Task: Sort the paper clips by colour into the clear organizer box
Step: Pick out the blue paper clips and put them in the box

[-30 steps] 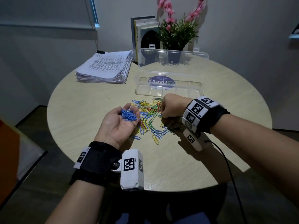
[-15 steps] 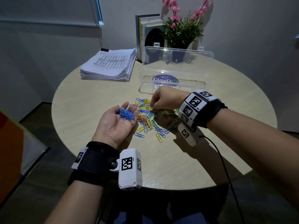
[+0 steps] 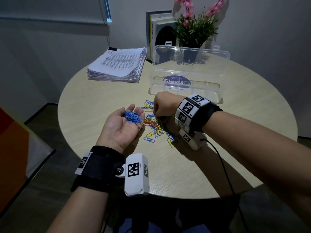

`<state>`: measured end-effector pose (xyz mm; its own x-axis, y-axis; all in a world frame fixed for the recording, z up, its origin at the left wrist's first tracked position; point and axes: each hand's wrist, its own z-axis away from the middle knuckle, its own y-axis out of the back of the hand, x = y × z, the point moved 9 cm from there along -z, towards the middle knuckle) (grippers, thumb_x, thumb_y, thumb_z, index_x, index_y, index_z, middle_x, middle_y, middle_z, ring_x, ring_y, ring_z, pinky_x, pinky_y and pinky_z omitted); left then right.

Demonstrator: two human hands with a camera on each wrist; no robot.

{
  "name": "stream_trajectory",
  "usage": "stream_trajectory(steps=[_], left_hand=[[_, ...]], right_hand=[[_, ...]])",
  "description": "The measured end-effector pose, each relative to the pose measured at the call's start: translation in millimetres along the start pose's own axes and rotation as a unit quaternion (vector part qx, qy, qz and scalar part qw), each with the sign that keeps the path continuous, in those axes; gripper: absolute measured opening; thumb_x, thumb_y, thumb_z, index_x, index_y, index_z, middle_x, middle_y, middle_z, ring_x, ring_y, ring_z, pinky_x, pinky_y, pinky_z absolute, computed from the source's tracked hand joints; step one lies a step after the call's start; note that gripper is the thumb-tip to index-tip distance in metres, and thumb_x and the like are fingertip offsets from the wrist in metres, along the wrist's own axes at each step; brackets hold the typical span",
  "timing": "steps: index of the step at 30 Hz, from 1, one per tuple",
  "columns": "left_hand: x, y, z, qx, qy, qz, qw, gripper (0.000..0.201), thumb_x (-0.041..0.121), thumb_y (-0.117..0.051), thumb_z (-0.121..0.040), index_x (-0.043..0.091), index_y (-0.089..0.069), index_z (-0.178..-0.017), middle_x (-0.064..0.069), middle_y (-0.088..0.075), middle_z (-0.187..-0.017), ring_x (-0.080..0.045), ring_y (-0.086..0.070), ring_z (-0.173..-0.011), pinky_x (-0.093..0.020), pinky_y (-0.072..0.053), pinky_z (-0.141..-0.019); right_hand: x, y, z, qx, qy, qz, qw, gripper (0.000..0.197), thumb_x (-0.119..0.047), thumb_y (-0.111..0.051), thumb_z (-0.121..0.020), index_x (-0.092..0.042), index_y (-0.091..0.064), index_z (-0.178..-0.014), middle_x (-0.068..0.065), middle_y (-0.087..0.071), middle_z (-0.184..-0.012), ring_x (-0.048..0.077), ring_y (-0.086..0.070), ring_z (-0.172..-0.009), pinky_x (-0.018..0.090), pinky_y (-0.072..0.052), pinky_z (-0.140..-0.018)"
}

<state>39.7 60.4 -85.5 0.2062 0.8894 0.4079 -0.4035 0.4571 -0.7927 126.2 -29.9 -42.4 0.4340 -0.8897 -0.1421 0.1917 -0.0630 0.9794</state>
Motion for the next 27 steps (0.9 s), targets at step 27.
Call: stream_trajectory(steps=[27], left_hand=[[-13.7,-6.6,-1.9,-0.002,0.014,0.003,1.0,0.039,0.025,-0.026,-0.103,0.001,-0.056,-0.097,-0.018,-0.059,-0.094,-0.025,-0.057,-0.085,-0.038,-0.042,-0.094]], right_hand=[[-37.6,46.6,26.6,0.011,0.063,-0.29,0.955,0.01,-0.005,-0.065,-0.087,0.001,-0.072,-0.09,0.003,-0.066,-0.06,0.006,-0.058,-0.045,0.015,-0.05,-0.047]])
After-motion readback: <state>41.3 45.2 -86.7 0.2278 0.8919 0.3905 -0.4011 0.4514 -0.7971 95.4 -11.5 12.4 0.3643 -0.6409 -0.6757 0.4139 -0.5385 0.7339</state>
